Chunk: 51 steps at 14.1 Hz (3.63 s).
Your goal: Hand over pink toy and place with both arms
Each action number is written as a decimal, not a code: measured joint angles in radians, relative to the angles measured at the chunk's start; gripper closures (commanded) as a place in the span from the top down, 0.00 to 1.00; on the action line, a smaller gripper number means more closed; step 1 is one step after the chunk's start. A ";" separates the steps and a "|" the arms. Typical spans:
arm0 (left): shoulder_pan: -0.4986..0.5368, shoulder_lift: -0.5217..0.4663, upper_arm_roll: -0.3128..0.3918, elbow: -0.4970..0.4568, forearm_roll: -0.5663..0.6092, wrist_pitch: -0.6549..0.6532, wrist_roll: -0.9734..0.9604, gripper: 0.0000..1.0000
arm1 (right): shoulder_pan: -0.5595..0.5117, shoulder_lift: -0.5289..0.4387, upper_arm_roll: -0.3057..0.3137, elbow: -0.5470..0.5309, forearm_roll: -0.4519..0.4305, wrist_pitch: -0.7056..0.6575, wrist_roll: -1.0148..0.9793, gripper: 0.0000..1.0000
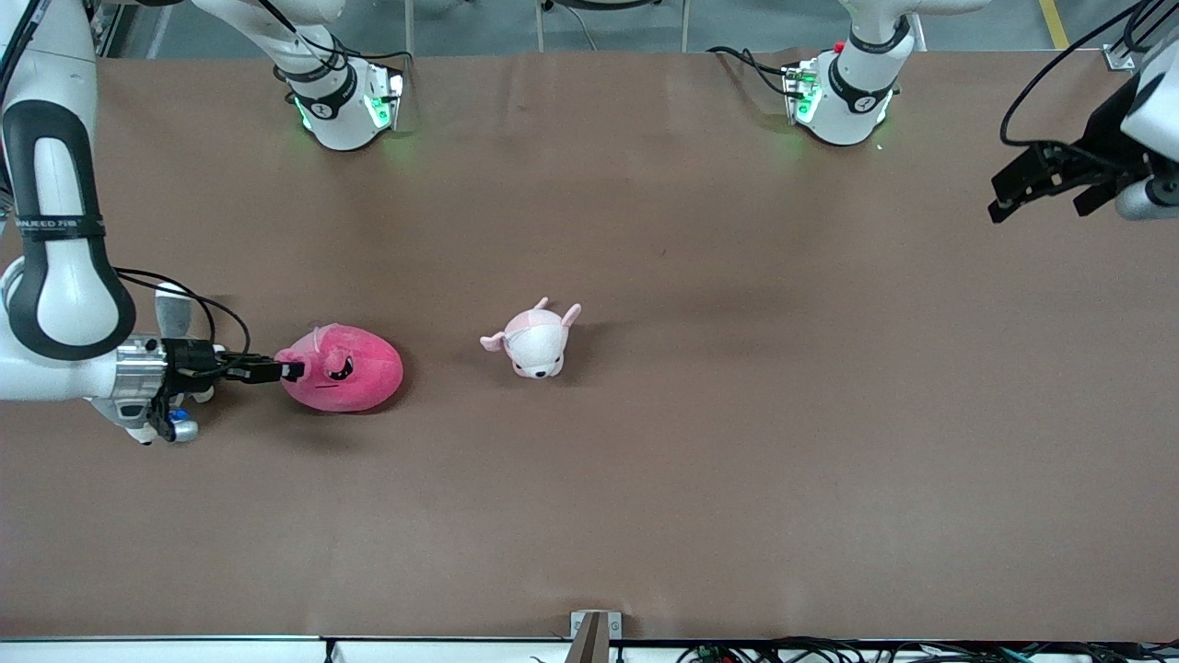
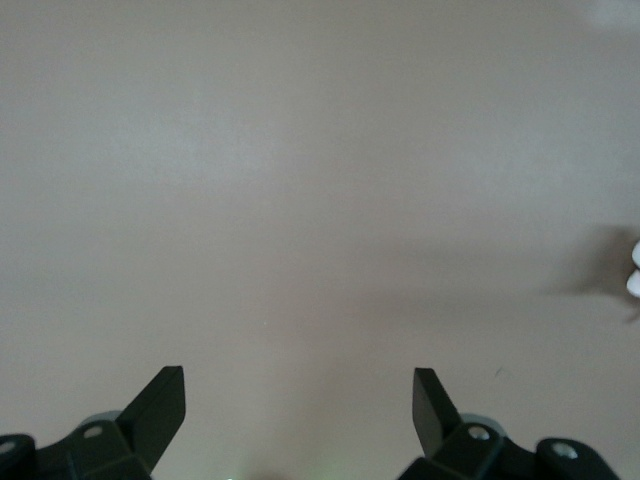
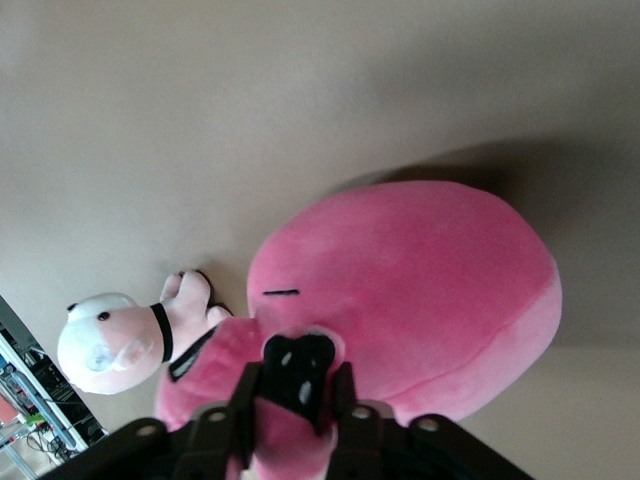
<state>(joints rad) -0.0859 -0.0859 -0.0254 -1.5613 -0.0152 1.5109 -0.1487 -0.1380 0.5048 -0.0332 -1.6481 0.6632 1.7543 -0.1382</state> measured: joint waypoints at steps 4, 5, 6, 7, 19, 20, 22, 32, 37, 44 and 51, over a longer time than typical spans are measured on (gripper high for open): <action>0.010 -0.026 0.011 -0.026 0.000 -0.005 0.046 1.00 | -0.020 -0.032 -0.002 0.135 -0.118 -0.067 -0.001 1.00; 0.011 -0.026 0.012 -0.032 0.000 -0.005 0.052 1.00 | -0.020 -0.055 -0.001 0.165 -0.168 -0.099 0.009 1.00; 0.010 -0.024 0.012 -0.037 0.000 -0.005 0.064 1.00 | -0.020 -0.078 0.001 0.197 -0.218 -0.138 0.030 1.00; 0.008 -0.022 0.011 -0.041 0.000 -0.005 0.074 1.00 | -0.018 -0.102 0.004 0.231 -0.275 -0.180 0.057 1.00; 0.008 -0.018 0.007 -0.047 0.000 -0.004 0.080 1.00 | 0.126 -0.385 0.003 0.354 -0.711 -0.256 0.189 1.00; 0.009 -0.018 0.008 -0.047 0.000 -0.004 0.080 1.00 | 0.123 -0.406 0.002 0.338 -0.711 -0.254 0.189 1.00; 0.009 -0.019 0.009 -0.047 0.000 -0.004 0.080 1.00 | 0.119 -0.467 -0.001 0.251 -0.711 -0.207 0.189 1.00; 0.006 -0.019 -0.029 -0.056 0.025 -0.003 0.081 1.00 | 0.115 -0.607 0.004 0.004 -0.711 -0.068 0.189 1.00; 0.006 -0.019 -0.033 -0.057 0.025 -0.003 0.081 1.00 | 0.115 -0.609 0.006 0.017 -0.711 -0.065 0.190 1.00; 0.010 -0.019 -0.032 -0.051 0.025 -0.002 0.081 1.00 | 0.084 -0.609 0.004 0.017 -0.710 -0.065 0.190 1.00; 0.008 -0.019 -0.033 -0.046 0.025 -0.012 0.081 1.00 | 0.024 -0.609 0.062 0.017 -0.709 -0.067 0.187 1.00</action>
<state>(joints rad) -0.0774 -0.1047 -0.0583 -1.6077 0.0093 1.4993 -0.0678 -0.1145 -0.1043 0.0285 -1.6310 -0.0455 1.6873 0.0489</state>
